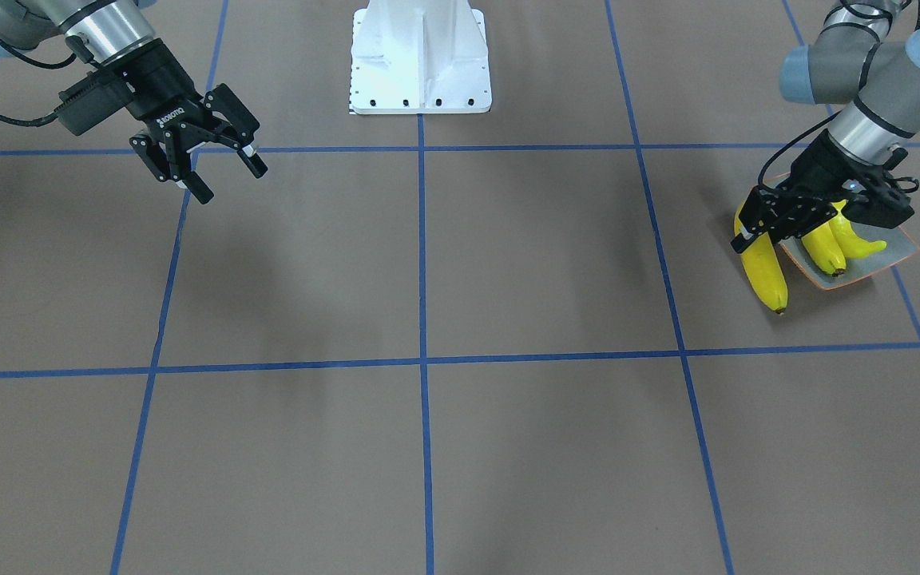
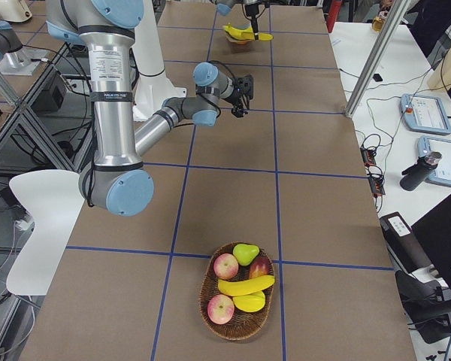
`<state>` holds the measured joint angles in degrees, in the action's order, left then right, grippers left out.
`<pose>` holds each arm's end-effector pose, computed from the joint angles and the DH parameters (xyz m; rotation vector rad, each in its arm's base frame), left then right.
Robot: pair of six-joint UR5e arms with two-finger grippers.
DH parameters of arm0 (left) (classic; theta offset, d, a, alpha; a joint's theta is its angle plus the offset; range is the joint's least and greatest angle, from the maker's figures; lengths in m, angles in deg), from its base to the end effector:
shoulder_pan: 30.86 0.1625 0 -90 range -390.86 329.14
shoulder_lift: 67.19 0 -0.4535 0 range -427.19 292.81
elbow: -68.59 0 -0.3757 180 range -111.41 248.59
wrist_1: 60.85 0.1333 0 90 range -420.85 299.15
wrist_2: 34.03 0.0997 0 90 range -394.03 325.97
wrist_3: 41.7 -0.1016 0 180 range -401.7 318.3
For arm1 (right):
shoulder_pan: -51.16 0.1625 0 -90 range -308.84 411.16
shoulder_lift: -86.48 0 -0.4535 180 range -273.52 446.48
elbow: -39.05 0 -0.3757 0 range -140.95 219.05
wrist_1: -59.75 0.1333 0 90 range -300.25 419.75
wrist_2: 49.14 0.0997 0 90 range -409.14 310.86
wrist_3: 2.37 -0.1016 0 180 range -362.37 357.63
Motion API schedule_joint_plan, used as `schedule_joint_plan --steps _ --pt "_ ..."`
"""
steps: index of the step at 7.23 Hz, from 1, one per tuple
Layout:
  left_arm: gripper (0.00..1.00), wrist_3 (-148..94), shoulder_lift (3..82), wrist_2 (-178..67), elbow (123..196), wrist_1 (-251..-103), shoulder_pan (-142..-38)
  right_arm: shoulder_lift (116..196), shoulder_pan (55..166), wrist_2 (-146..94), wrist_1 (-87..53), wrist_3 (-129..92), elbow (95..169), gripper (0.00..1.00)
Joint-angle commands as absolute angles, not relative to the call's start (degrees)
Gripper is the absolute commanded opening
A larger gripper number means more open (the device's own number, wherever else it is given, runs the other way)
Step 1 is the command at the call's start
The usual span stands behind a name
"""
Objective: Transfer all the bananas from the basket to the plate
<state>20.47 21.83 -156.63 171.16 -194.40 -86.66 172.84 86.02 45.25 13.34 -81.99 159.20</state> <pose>0.2090 -0.4474 0.5076 0.2327 1.0442 -0.1672 -0.3071 -0.3669 0.3310 0.4617 -1.2769 0.3082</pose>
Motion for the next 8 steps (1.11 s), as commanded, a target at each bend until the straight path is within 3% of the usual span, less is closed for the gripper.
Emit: schedule_joint_plan --steps 1,8 --pt "0.00 9.94 18.36 -149.99 175.35 -182.01 -87.19 172.70 85.97 44.11 13.34 -82.08 158.50 1.00" --pt "0.00 9.45 14.02 -144.42 180.98 -166.71 -85.62 172.43 85.97 44.11 13.34 -82.79 157.62 1.00"
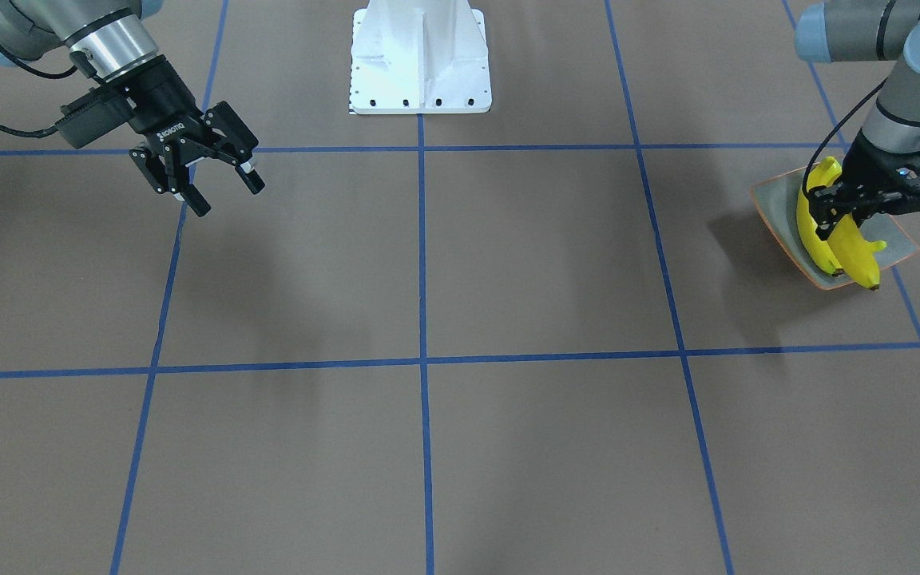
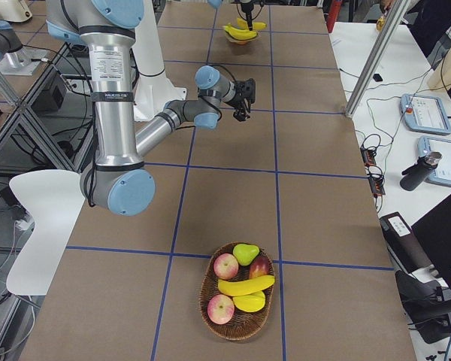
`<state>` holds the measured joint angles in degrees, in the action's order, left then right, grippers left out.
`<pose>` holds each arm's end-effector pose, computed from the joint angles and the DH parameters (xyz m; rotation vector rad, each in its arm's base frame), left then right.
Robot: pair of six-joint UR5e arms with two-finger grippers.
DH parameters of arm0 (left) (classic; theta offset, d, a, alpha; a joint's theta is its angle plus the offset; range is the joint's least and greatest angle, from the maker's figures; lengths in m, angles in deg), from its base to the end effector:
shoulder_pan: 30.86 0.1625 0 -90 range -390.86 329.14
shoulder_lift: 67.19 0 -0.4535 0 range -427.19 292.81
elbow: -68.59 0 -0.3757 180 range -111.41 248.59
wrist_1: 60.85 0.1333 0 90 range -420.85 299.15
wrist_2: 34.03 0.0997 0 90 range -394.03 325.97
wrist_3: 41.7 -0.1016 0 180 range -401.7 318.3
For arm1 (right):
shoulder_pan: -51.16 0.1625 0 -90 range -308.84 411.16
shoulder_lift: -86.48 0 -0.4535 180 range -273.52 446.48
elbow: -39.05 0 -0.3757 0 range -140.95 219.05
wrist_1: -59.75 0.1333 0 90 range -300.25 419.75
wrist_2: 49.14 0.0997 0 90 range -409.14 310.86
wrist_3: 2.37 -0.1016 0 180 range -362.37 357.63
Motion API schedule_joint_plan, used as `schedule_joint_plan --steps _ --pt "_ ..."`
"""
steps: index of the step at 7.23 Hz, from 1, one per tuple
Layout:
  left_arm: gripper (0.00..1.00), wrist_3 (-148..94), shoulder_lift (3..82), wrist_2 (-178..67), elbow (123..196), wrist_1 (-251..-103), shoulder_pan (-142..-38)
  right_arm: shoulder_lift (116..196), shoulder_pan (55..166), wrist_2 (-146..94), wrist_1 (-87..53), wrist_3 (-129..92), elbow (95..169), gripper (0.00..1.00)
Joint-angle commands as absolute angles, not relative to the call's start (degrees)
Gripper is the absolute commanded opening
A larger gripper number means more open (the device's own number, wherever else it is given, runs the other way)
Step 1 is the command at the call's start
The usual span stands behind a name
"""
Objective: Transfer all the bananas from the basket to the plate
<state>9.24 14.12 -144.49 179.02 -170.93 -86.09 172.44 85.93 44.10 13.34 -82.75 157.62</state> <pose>0.1673 -0.4125 0.5627 0.1663 0.6292 -0.1731 -0.3139 -0.3732 0.3398 0.4604 -1.2562 0.3343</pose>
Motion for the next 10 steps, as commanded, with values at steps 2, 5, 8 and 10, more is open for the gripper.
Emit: schedule_joint_plan --steps 2,5,8,10 --pt "0.00 9.80 13.94 -144.24 180.91 -166.15 -81.95 172.52 85.97 44.11 13.43 -82.79 157.62 1.00" --pt "0.00 9.72 13.15 -144.24 180.65 -166.15 -80.52 172.35 85.88 44.11 13.43 -82.79 157.62 1.00" --pt "0.06 9.63 13.14 -144.24 180.38 -166.15 -80.43 172.26 85.79 44.11 13.43 -82.87 157.62 1.00" --pt "0.12 9.54 13.49 -144.24 180.21 -166.15 -80.43 172.26 85.88 44.11 13.43 -82.87 157.62 1.00"
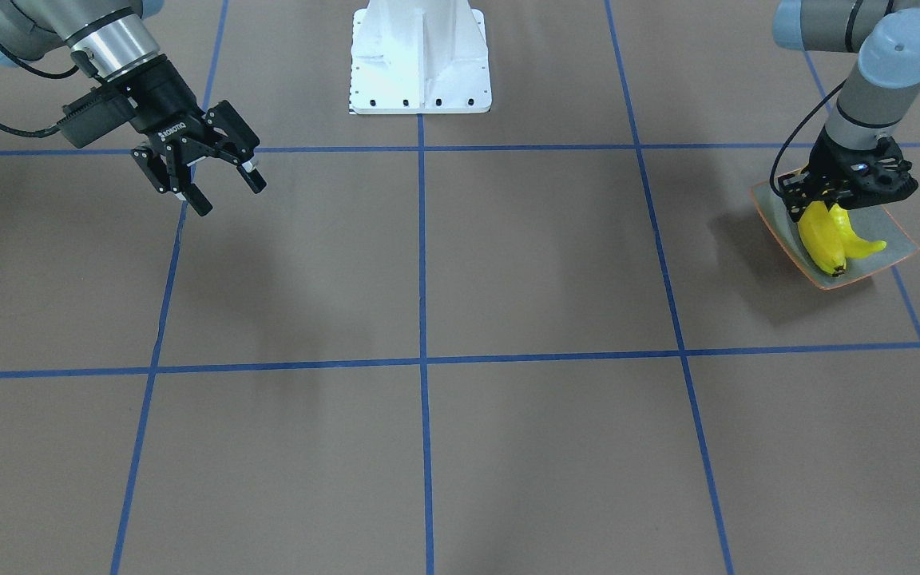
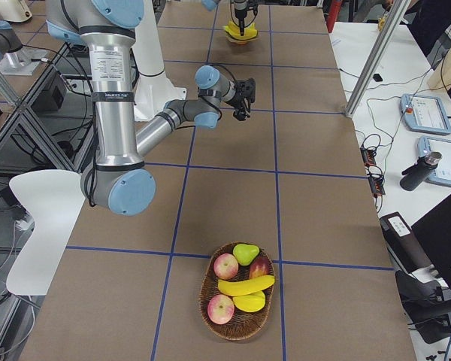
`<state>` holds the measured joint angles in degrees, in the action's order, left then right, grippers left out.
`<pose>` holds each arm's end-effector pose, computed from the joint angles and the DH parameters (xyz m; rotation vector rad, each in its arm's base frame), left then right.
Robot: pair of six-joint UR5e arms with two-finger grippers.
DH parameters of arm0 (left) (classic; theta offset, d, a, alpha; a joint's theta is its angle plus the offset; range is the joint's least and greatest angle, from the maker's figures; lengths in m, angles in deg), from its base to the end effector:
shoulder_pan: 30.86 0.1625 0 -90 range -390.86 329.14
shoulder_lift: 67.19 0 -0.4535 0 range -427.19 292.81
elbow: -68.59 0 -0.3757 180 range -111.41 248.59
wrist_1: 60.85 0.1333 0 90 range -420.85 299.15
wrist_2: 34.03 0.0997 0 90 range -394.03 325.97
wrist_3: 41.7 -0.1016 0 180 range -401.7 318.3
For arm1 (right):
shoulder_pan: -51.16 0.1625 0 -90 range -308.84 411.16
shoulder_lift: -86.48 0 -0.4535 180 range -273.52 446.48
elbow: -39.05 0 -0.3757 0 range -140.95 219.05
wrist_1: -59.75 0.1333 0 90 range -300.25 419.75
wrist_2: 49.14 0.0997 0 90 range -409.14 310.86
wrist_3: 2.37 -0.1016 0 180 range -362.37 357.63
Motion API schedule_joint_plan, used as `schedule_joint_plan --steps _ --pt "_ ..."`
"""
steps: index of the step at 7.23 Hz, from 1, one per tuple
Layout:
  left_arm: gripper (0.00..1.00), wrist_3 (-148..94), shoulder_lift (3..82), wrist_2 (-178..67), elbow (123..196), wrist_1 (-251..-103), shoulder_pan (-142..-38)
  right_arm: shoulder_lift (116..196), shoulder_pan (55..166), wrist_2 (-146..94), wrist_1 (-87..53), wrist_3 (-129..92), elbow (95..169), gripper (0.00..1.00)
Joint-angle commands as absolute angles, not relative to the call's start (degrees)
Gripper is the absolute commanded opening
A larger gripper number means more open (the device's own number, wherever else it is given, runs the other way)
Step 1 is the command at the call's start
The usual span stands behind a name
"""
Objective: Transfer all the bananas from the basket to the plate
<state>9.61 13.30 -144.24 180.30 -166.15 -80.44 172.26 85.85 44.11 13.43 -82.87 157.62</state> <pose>0.2006 -0.3870 0.5689 0.0825 0.5818 -0.0999 -0.3148 -0.3730 0.3381 0.4599 -1.2614 0.3342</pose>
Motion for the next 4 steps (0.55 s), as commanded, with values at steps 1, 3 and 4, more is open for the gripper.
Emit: schedule_joint_plan --steps 1,3,4 --pt "0.12 9.54 13.67 -144.24 180.12 -166.15 -80.52 172.26 85.79 44.11 13.43 -82.87 157.62 1.00" --pt "0.27 9.54 13.67 -144.16 179.95 -166.15 -80.34 172.26 85.88 44.11 13.51 -82.87 157.62 1.00" --pt "0.90 9.36 13.67 -143.72 179.68 -166.23 -80.34 172.26 85.79 44.11 13.52 -82.87 157.62 1.00"
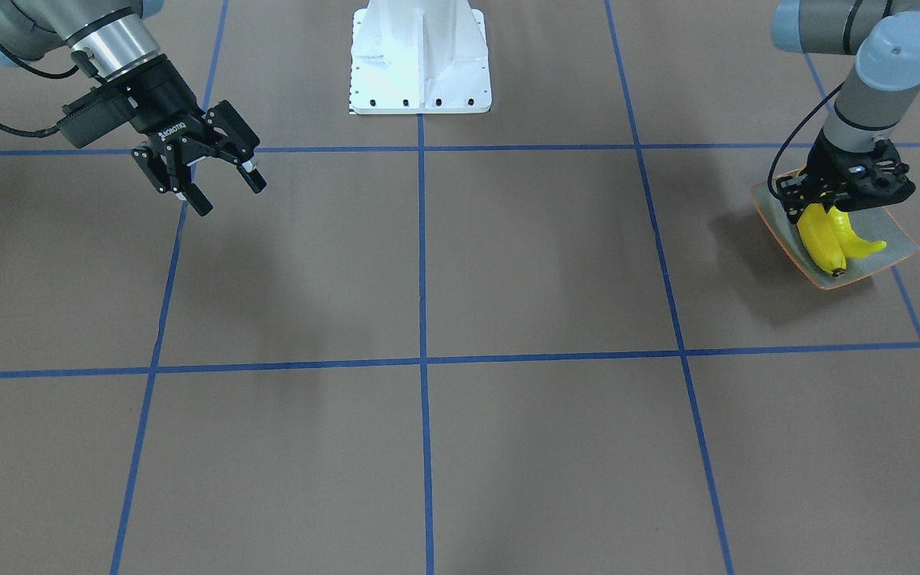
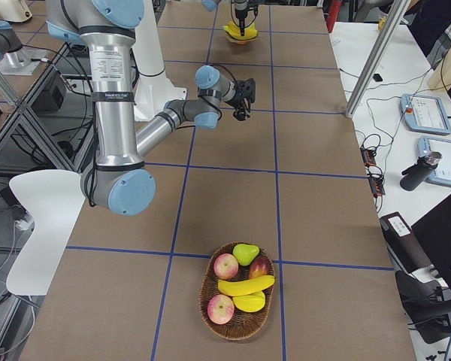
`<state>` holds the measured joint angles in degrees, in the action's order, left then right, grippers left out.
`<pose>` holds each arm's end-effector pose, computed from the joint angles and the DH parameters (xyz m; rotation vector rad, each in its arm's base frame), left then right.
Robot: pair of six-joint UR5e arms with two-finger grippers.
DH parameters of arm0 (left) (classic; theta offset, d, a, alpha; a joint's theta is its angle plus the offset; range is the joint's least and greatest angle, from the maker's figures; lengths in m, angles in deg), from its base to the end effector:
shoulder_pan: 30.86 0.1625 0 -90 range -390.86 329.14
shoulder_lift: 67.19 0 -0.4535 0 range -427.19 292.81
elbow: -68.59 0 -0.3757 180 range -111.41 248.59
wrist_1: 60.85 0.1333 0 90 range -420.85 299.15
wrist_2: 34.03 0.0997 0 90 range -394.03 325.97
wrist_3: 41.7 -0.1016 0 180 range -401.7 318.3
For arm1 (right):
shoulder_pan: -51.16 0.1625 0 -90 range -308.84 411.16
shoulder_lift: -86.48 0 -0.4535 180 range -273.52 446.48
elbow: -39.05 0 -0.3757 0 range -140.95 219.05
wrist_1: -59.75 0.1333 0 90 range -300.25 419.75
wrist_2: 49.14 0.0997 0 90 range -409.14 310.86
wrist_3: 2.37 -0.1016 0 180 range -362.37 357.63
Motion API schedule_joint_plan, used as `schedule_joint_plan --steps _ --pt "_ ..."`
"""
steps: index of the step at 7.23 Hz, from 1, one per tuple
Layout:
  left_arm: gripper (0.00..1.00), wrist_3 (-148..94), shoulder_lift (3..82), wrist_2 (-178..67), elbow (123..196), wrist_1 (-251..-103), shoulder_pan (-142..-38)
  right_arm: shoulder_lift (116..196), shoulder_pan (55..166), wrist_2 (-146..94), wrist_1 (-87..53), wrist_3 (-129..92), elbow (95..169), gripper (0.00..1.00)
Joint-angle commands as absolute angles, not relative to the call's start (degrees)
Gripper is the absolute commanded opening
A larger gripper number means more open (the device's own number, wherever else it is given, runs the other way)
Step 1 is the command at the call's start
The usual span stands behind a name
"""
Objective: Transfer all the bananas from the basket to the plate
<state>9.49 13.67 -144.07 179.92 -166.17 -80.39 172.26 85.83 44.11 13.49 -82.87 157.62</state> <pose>0.2027 -0.3893 0.5695 0.0851 0.5799 -0.0978 -0.3149 -0.3729 0.3380 0.4601 -1.2624 0.3338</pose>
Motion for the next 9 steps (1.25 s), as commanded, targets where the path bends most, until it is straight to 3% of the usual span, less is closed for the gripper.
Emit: schedule_joint_plan --steps 1,5,9 --pt "0.99 9.28 13.50 -142.15 179.68 -166.15 -80.34 172.17 85.79 44.11 13.52 -82.87 157.62 1.00" --pt "0.99 9.27 14.37 -142.22 180.12 -166.23 -80.34 172.26 85.97 44.19 13.52 -82.87 158.06 1.00" --pt "0.99 13.29 25.96 -150.02 181.34 -166.23 -80.34 176.02 93.22 50.31 13.43 -77.81 156.57 1.00"
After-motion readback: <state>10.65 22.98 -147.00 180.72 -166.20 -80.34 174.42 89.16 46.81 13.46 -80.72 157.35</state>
